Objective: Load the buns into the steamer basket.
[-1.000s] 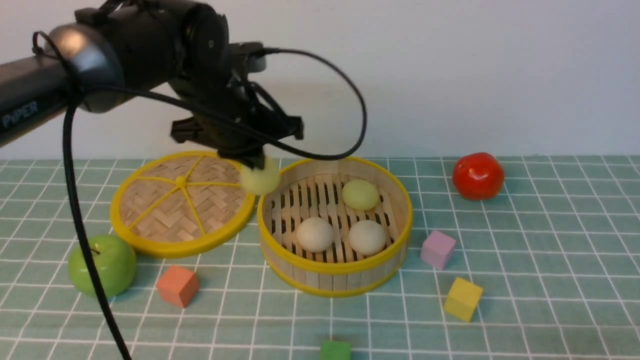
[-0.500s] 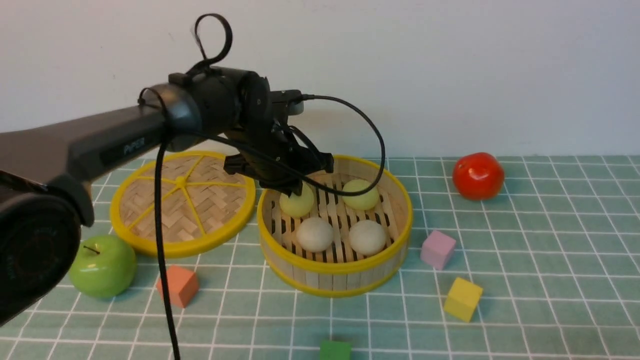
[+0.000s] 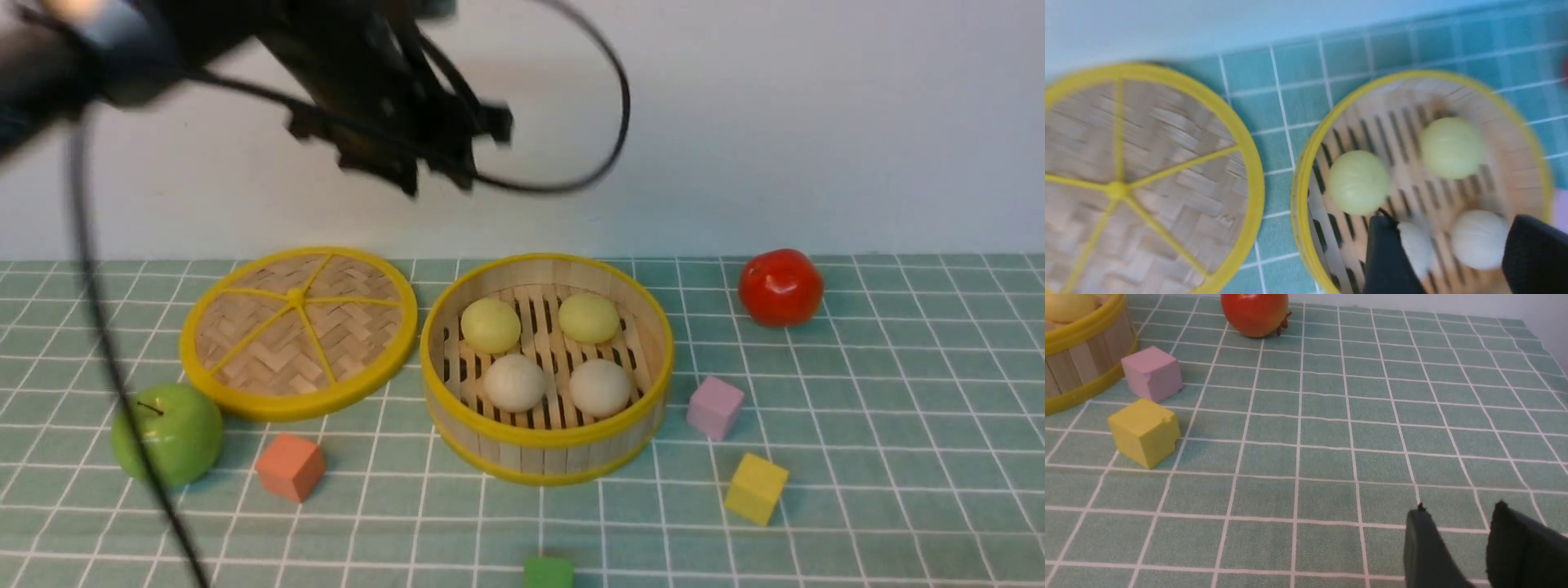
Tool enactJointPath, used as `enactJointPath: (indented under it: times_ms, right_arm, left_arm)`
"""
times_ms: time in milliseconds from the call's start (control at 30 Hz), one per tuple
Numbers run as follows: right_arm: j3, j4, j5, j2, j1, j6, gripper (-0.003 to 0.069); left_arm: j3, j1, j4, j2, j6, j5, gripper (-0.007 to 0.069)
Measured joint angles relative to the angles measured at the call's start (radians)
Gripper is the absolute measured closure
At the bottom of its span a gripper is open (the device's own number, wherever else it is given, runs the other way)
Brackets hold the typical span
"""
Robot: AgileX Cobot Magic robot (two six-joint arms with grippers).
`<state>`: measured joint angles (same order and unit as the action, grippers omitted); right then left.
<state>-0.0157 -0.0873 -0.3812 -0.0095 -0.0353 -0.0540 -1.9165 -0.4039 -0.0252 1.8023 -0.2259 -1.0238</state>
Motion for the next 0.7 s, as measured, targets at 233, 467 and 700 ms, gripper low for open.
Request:
enactJointPath:
  times_ms: [233,467,700]
  right_arm:
    - [0.0,0.0,0.0,0.0,0.0,0.0,0.0421]
    - [0.0,0.0,0.0,0.0,0.0,0.0,0.0421]
    - [0.0,0.0,0.0,0.0,0.0,0.0,0.0421]
  left_arm:
    - [0.034,0.0,0.005,-0.277,-0.077,-0.201,0.044]
    - [0.356,0.0,0.008,-0.581,-0.139,-0.213,0.0638]
    - [0.788,0.0,-0.025,-0.924,-0.147,-0.159,0.0638]
